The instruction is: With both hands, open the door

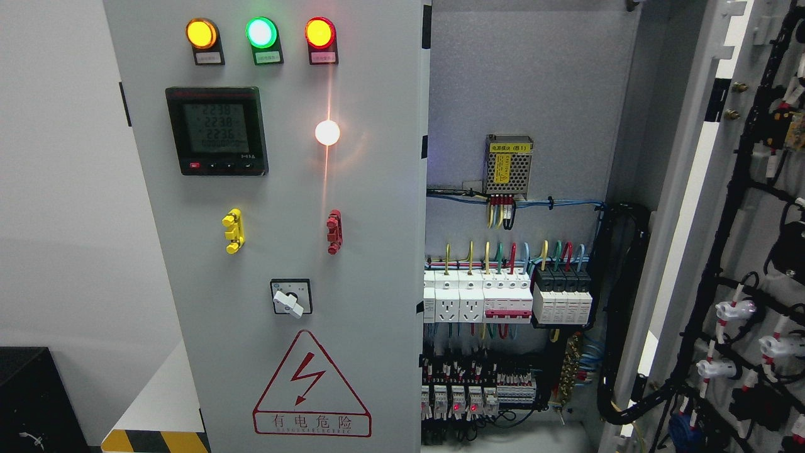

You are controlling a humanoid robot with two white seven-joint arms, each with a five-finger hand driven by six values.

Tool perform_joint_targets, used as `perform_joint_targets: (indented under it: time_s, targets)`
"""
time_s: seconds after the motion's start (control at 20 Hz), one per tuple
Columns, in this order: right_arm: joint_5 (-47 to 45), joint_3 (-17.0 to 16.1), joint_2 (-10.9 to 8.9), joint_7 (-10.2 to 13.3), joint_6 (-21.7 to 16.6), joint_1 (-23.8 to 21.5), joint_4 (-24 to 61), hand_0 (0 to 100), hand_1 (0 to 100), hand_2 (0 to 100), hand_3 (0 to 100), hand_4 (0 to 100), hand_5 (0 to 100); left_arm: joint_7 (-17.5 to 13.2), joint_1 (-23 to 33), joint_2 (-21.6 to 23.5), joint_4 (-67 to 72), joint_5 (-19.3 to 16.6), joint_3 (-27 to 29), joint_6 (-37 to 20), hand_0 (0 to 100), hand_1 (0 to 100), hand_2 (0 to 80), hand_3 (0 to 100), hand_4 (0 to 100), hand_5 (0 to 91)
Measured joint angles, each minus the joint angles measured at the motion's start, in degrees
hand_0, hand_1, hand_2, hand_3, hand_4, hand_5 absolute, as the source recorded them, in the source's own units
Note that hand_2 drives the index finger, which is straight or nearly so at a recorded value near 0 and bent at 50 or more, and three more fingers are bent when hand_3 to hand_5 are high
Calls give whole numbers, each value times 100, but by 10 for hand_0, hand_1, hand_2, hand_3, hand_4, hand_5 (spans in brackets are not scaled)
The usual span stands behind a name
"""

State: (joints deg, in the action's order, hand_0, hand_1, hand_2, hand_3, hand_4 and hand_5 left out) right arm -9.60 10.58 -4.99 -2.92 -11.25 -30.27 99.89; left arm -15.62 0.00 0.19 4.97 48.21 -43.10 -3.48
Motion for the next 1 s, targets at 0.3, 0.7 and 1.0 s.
perform_joint_targets:
  time_s: [0.3, 0.7, 1.0]
  targets:
    - [-45, 100, -180, -16, -211, 40, 792, 0, 0, 0, 0, 0, 0, 0, 0, -8, 2, -4, -12, -1, 0, 0, 0, 0, 0, 0]
    - [-58, 275, -217, -18, -309, 456, 1404, 0, 0, 0, 0, 0, 0, 1, 0, -13, 3, -9, -21, -1, 0, 0, 0, 0, 0, 0]
    - [-59, 409, -200, -26, -260, 1090, 1637, 0, 0, 0, 0, 0, 0, 3, 0, -16, 4, -12, -20, -1, 0, 0, 0, 0, 0, 0]
